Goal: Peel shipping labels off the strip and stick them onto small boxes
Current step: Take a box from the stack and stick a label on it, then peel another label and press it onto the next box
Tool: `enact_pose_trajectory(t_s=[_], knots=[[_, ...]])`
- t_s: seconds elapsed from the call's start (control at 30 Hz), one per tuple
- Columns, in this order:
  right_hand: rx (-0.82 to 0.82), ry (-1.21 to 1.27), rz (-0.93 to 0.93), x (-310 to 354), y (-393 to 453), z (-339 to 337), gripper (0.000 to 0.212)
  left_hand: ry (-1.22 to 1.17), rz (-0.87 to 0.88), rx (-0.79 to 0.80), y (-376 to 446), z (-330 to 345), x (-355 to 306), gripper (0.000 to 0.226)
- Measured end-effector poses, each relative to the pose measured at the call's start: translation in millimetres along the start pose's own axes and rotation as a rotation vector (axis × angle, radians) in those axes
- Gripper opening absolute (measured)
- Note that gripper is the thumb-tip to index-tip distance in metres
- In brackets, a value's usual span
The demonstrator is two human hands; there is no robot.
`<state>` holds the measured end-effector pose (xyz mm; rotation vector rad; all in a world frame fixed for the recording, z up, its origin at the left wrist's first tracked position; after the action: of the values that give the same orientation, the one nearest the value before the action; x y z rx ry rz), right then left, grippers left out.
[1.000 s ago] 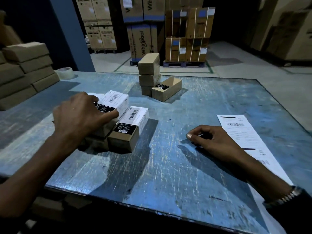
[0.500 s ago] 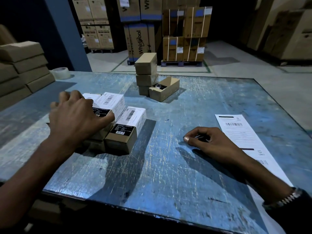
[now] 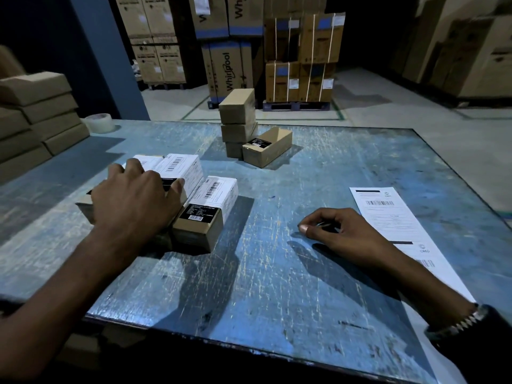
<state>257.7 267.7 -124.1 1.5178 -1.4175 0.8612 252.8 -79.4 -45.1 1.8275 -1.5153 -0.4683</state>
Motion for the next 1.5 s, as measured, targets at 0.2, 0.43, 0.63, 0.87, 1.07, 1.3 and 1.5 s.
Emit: enact_pose_trajectory(t_s=[0.2, 0.43, 0.63, 0.87, 1.07, 1.3, 1.5], knots=[[0.006, 0.006, -0.012, -2, 2, 0, 0.007, 0.023, -0.009, 0.017, 3, -5, -4, 0.066], [0.012, -0.006, -0.046, -4, 5, 0, 0.006, -0.001, 0.043, 0.023, 5, -14, -7, 0.058], [-0.002, -0.048, -0.073, -8, 7, -1, 0.007, -0.005, 0.05, 0.065, 6, -15, -10, 0.048], [-0.045, -0.022, -0.068, -9, 7, -2, 0.009, -0.071, 0.114, 0.039, 9, -34, -49, 0.065], [-0.217, -0.139, -0.165, -10, 9, -13, 0.013, -0.239, 0.254, 0.102, 24, -10, -123, 0.06], [-0.256, -0.305, -0.324, -19, 17, -12, 0.008, -0.351, 0.247, 0.184, 82, 57, -187, 0.054], [-0.283, -0.314, -0.341, -24, 22, -9, 0.01, -0.306, 0.29, 0.268, 114, 116, -215, 0.065]])
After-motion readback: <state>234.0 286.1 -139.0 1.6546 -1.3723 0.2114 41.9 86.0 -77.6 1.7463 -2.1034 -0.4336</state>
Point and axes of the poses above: each hand's wrist, its own y-axis towards the middle knuckle, its own z-axis out of the palm, x = y × z, the point moved 3 cm from there along y, towards the middle knuckle, and after that the axes turned 14 degrees about -x, right-handed, at the moved point
